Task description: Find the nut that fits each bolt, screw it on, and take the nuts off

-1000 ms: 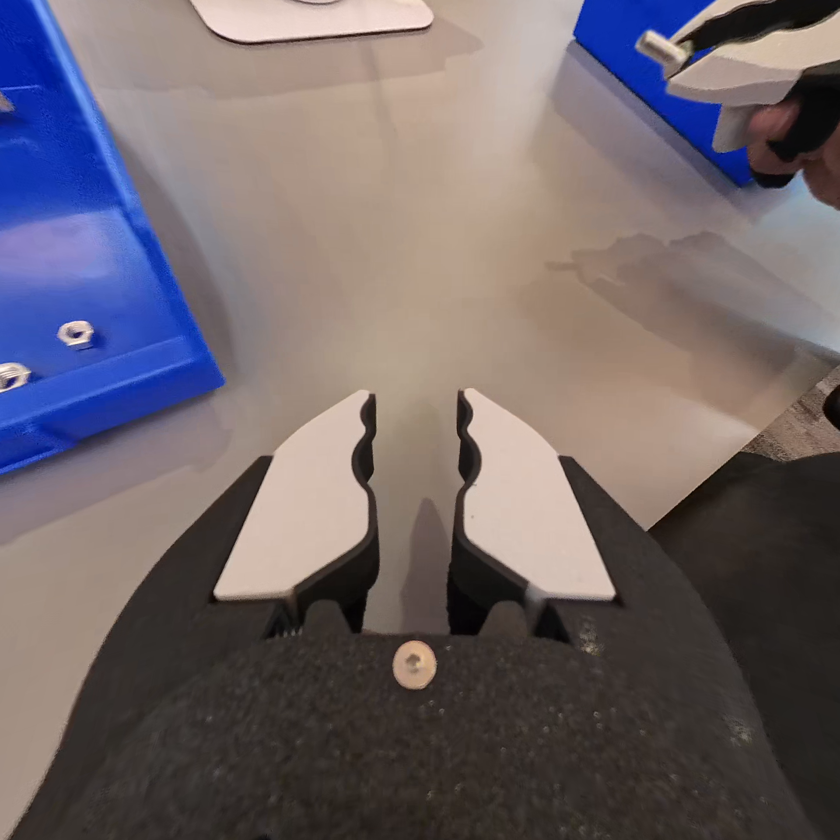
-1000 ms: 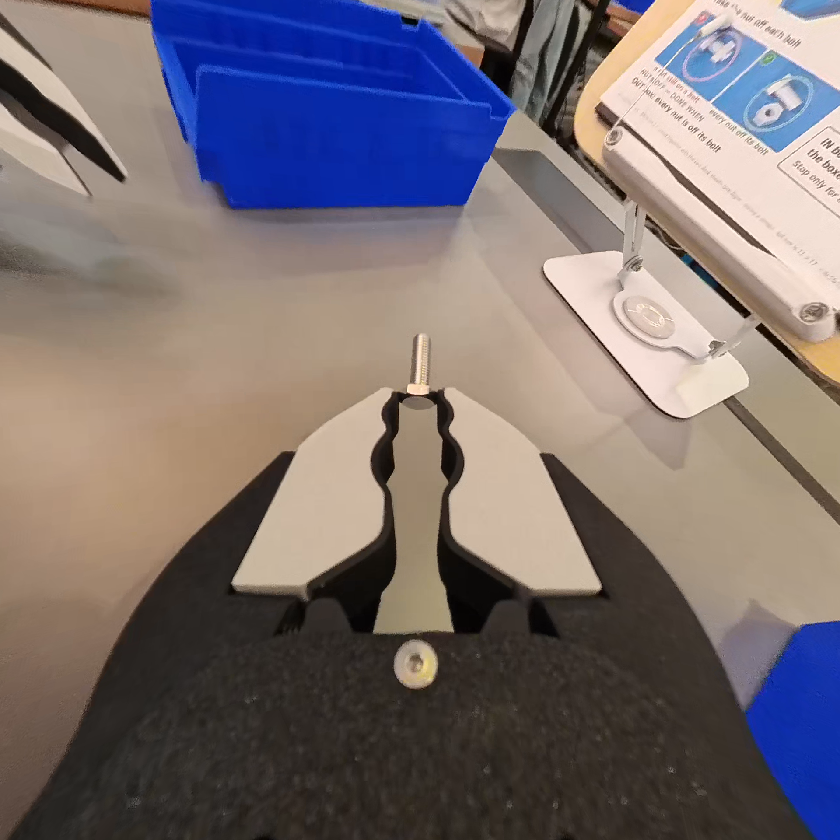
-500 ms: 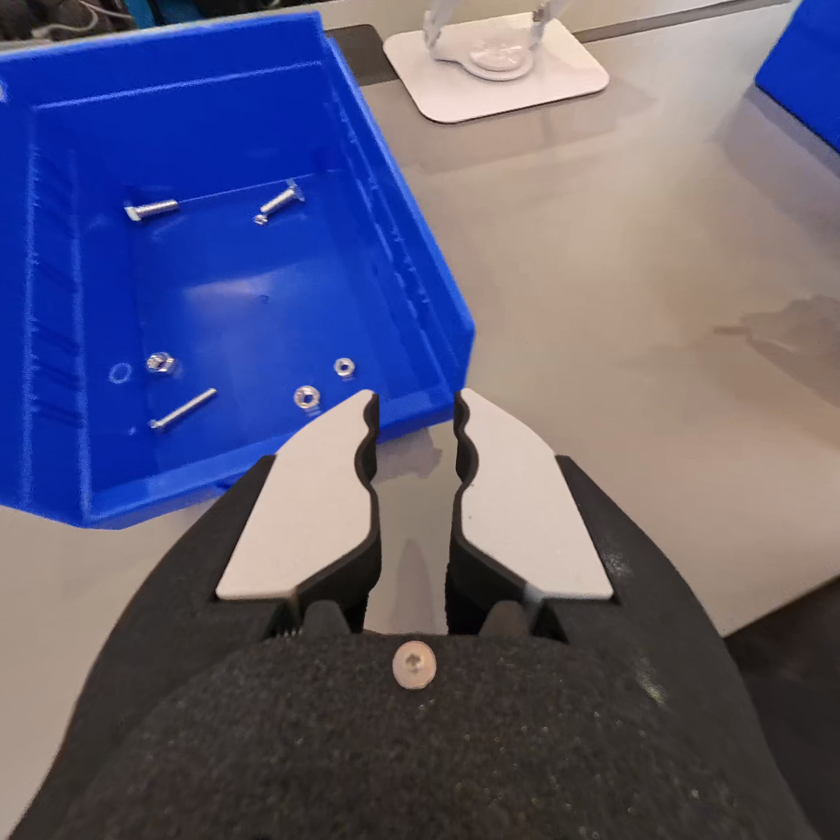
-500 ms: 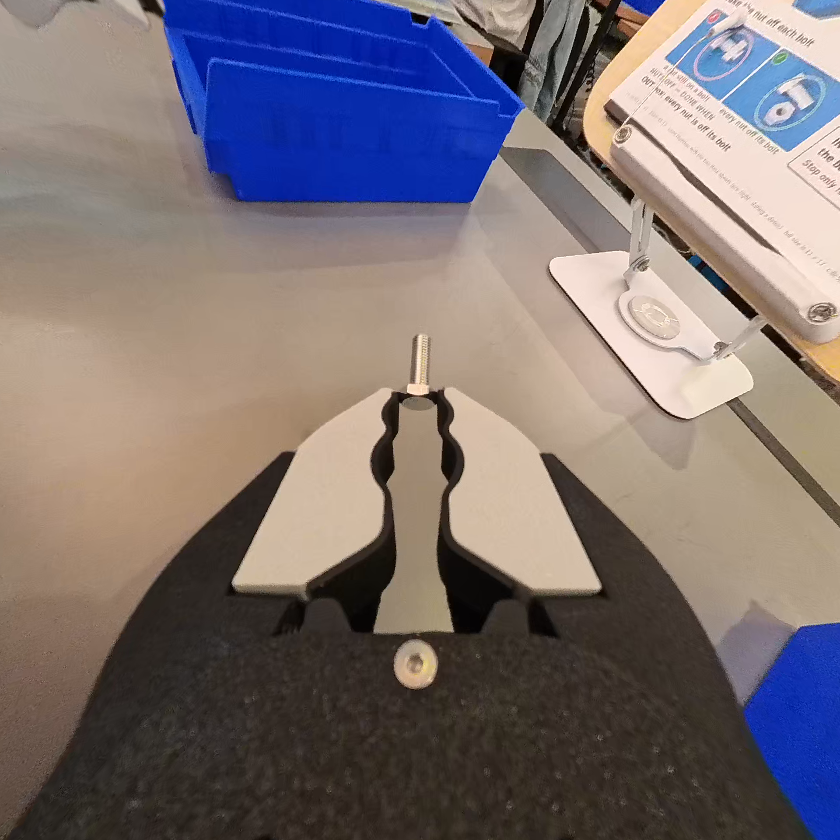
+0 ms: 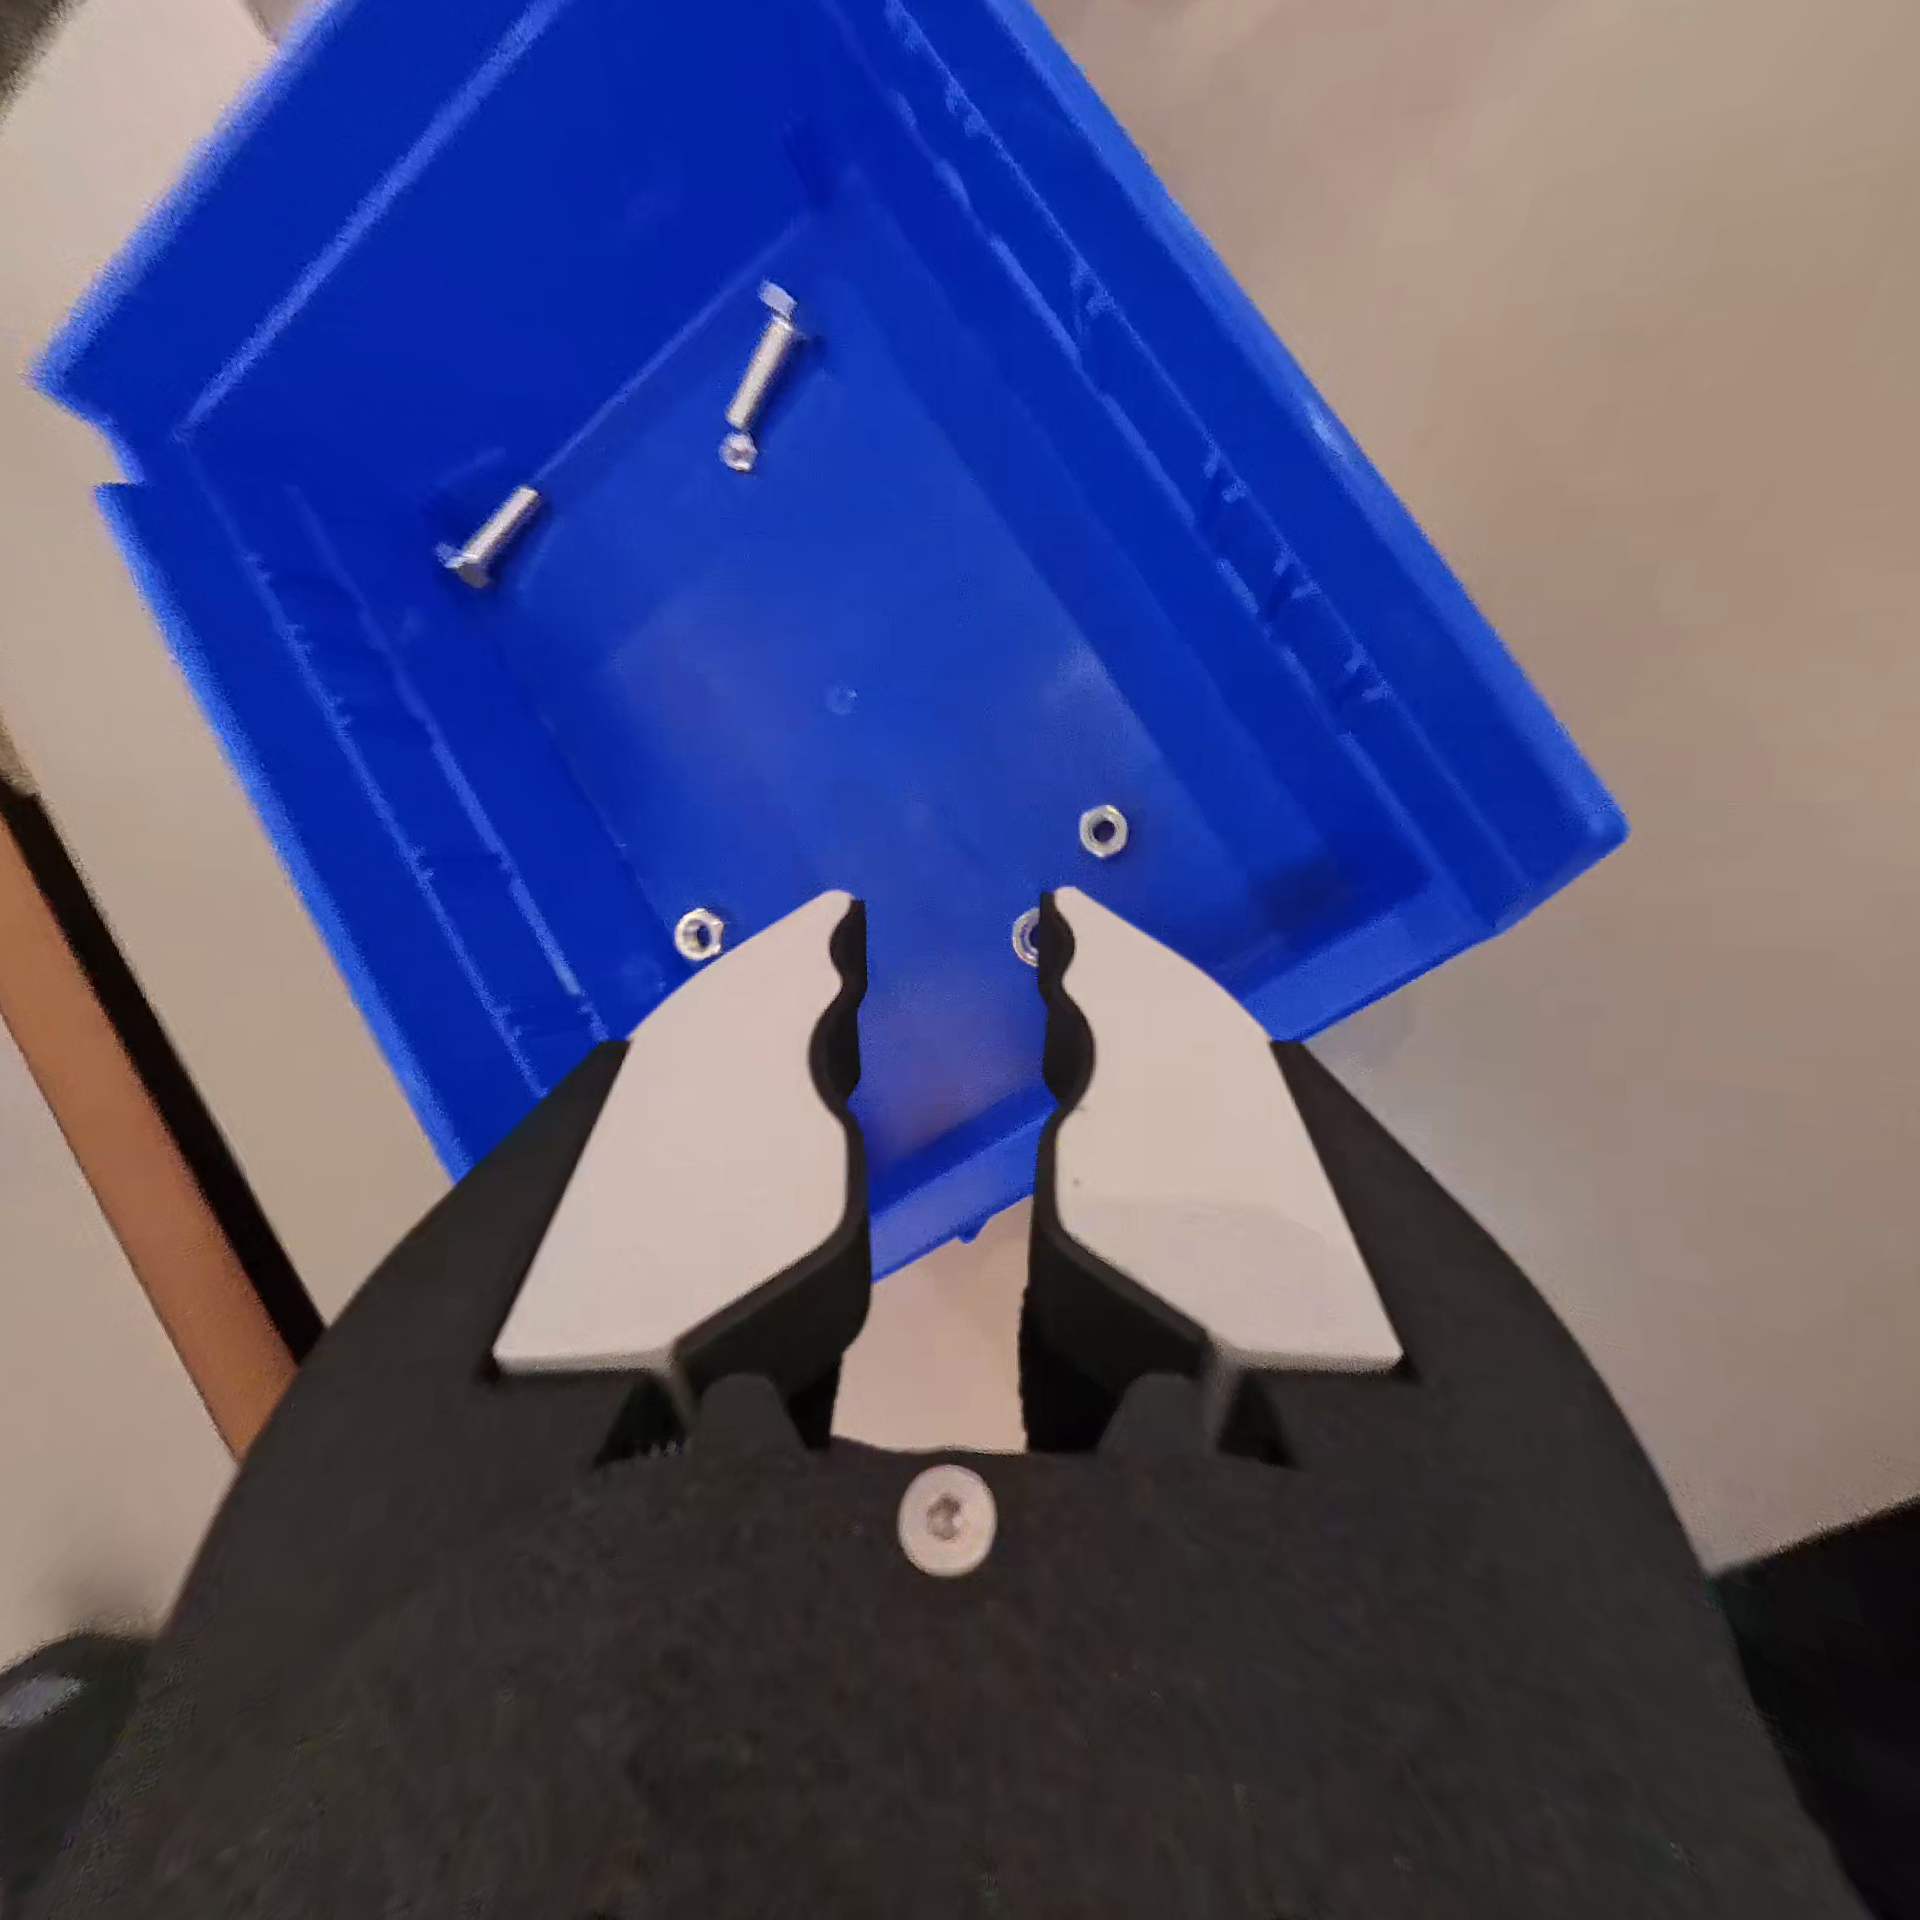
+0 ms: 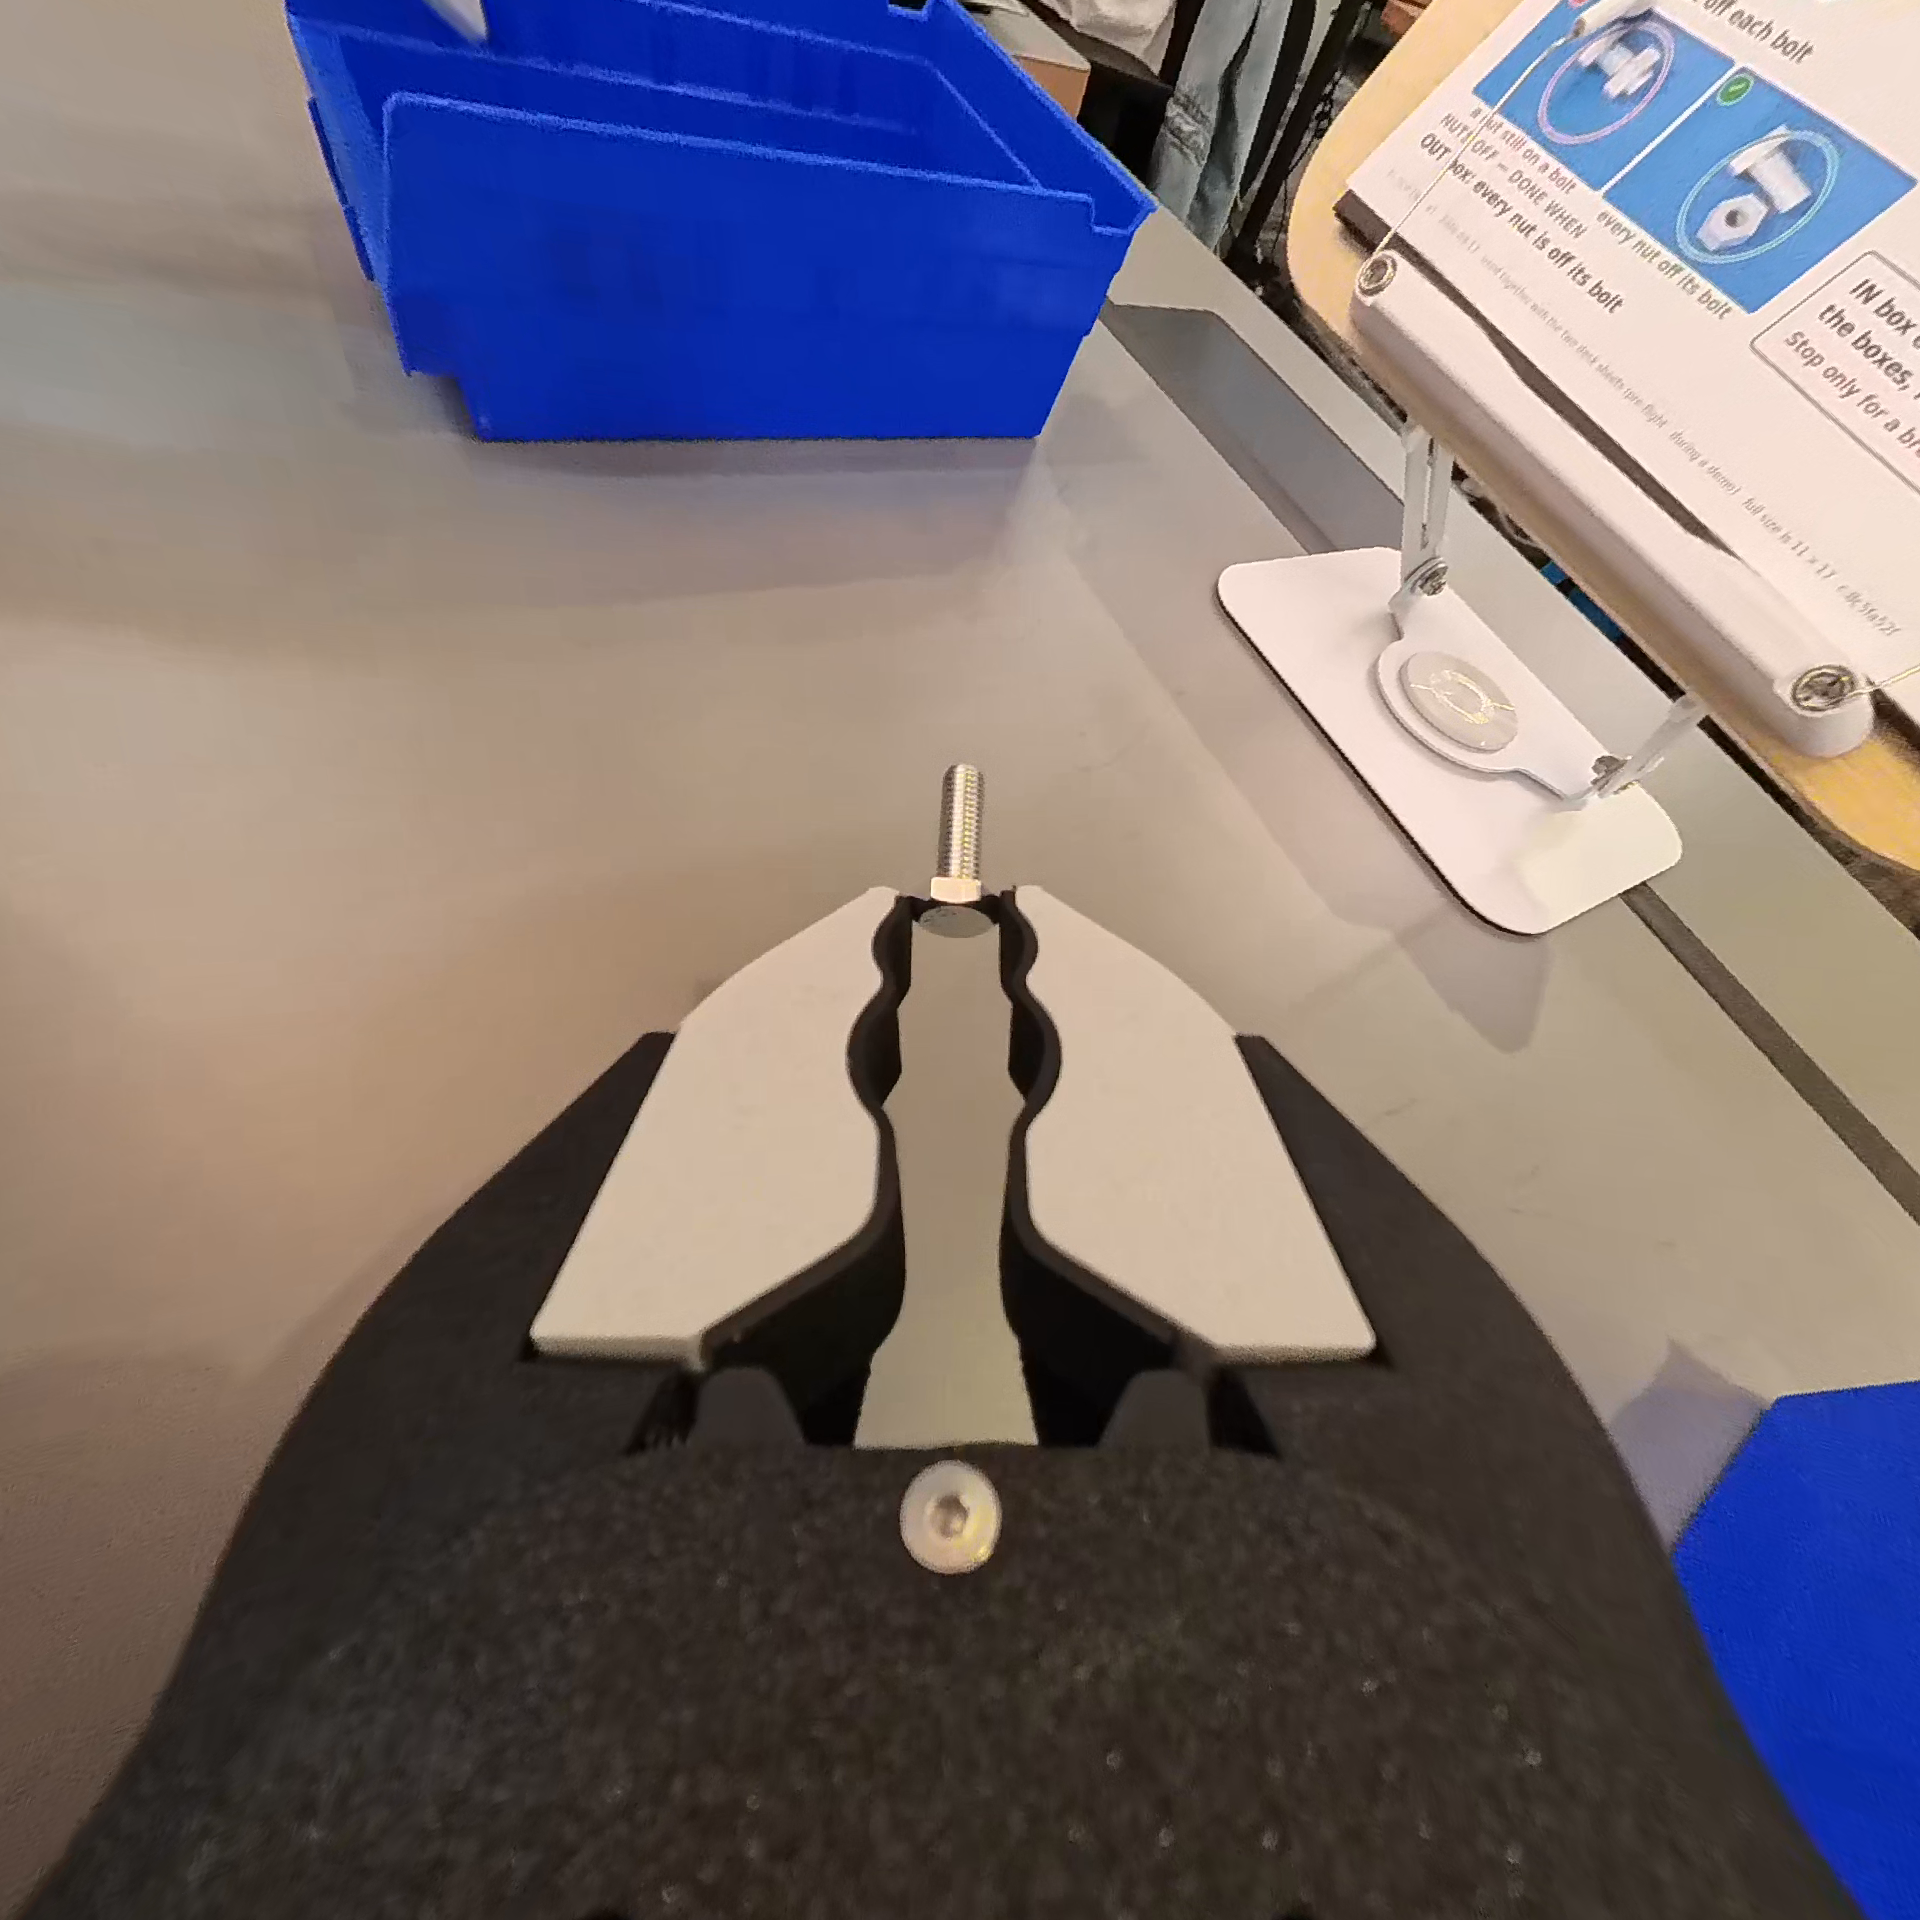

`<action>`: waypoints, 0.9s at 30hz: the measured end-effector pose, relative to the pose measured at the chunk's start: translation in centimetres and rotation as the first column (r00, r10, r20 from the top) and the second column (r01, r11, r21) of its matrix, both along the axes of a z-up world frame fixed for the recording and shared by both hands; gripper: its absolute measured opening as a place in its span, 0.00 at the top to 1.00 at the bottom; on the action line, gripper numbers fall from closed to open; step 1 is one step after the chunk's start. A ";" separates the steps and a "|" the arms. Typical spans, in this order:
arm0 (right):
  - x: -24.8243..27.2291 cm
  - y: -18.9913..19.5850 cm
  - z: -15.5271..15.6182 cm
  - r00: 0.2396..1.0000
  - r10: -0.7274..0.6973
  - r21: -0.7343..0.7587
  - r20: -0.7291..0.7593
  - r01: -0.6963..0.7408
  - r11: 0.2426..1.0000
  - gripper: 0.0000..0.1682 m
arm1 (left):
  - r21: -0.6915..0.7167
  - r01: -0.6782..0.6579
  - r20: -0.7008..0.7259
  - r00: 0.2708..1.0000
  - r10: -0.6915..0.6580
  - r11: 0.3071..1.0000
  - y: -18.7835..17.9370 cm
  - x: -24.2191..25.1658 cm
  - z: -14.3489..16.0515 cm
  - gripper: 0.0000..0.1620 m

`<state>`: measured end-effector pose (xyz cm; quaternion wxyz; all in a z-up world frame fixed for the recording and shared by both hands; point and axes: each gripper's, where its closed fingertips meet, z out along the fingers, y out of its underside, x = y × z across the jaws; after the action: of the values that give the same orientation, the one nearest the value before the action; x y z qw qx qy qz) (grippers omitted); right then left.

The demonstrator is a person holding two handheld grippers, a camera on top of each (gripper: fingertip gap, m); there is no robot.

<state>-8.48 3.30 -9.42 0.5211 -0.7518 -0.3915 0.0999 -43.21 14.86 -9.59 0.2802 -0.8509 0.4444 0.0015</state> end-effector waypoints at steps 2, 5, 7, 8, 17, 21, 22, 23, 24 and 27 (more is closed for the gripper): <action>0.2 0.1 0.1 1.000 -0.006 0.003 0.008 0.006 1.000 0.90 | -0.046 0.049 -0.054 0.997 -0.052 0.998 0.3 0.0 -1.1 0.81; 0.5 0.2 0.2 1.000 -0.016 0.001 0.006 0.016 1.000 0.90 | -0.132 0.140 -0.075 0.986 -0.151 0.981 0.2 0.7 -2.6 0.81; 0.6 0.2 0.1 1.000 -0.020 -0.006 0.003 0.020 1.000 0.90 | -0.209 0.191 -0.072 0.975 -0.210 0.959 -0.2 1.1 -3.9 0.81; 0.6 0.2 0.0 1.000 -0.022 -0.009 0.003 0.022 1.000 0.90 | -0.242 0.214 -0.073 0.969 -0.237 0.946 -0.4 1.1 -4.5 0.80; -0.1 0.2 -0.6 1.000 -0.019 -0.026 0.004 0.019 0.999 0.90 | -0.387 0.197 -0.104 0.961 -0.255 0.901 0.0 2.5 -8.2 0.79; 0.0 0.1 -0.7 1.000 -0.018 -0.031 0.005 0.019 0.999 0.90 | -0.379 0.138 -0.160 0.964 -0.211 0.915 0.3 2.3 -9.0 0.80; 0.2 0.1 -0.7 1.000 -0.020 -0.033 0.004 0.020 0.999 0.90 | -0.384 0.130 -0.160 0.966 -0.205 0.914 0.3 2.3 -9.2 0.81; 0.3 0.0 -0.7 1.000 -0.021 -0.033 0.003 0.021 0.999 0.90 | -0.393 0.129 -0.153 0.967 -0.203 0.910 0.2 2.4 -9.4 0.83; 0.4 0.0 -0.8 1.000 -0.021 -0.034 0.002 0.021 0.999 0.90 | -0.401 0.131 -0.139 0.969 -0.202 0.906 0.1 2.6 -9.4 0.85; 0.5 -0.1 -0.8 1.000 -0.017 -0.036 -0.004 0.017 0.999 0.90 | -0.390 0.128 -0.142 0.970 -0.197 0.912 0.2 2.7 -9.5 0.91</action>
<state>-7.99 3.24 -10.22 0.5092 -0.7641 -0.3821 0.1043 -40.52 15.04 -19.06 0.0696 -0.8452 0.5289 -0.0315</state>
